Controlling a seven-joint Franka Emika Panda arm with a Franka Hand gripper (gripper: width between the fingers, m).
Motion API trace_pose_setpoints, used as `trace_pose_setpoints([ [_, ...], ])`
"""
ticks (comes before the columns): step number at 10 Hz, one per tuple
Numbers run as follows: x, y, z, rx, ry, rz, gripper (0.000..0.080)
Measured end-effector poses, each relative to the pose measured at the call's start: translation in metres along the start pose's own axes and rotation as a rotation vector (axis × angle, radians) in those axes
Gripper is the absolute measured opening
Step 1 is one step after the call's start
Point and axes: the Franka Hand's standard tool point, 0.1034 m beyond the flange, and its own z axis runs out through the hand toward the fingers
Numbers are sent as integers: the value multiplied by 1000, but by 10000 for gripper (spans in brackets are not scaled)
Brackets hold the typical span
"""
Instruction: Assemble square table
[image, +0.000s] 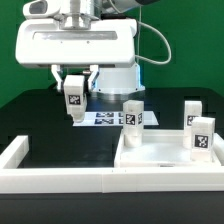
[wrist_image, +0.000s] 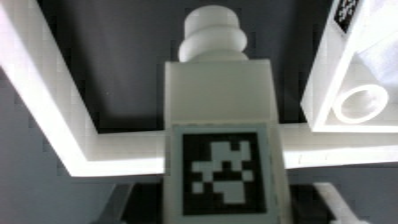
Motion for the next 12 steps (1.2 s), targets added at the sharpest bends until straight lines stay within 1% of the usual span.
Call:
trace_pose_setpoints([
  [2, 0, 0, 0, 0, -1, 2, 291],
  [3, -2, 1, 0, -6, 2, -2, 291],
  [4, -10, 4, 2, -25, 10, -9, 291],
  [5, -11, -10, 5, -9, 9, 16, 291],
  [6, -3, -26, 9, 7, 18, 11, 291],
  [8, 18, -42, 4, 30, 48, 47, 291],
  [9, 24, -50, 3, 30, 72, 45, 291],
  [10, 30, -50, 5, -4, 128, 39, 291],
  [11, 31, -61, 13, 8, 135, 37, 291],
  [12, 33, -57, 13, -6, 154, 23, 291],
])
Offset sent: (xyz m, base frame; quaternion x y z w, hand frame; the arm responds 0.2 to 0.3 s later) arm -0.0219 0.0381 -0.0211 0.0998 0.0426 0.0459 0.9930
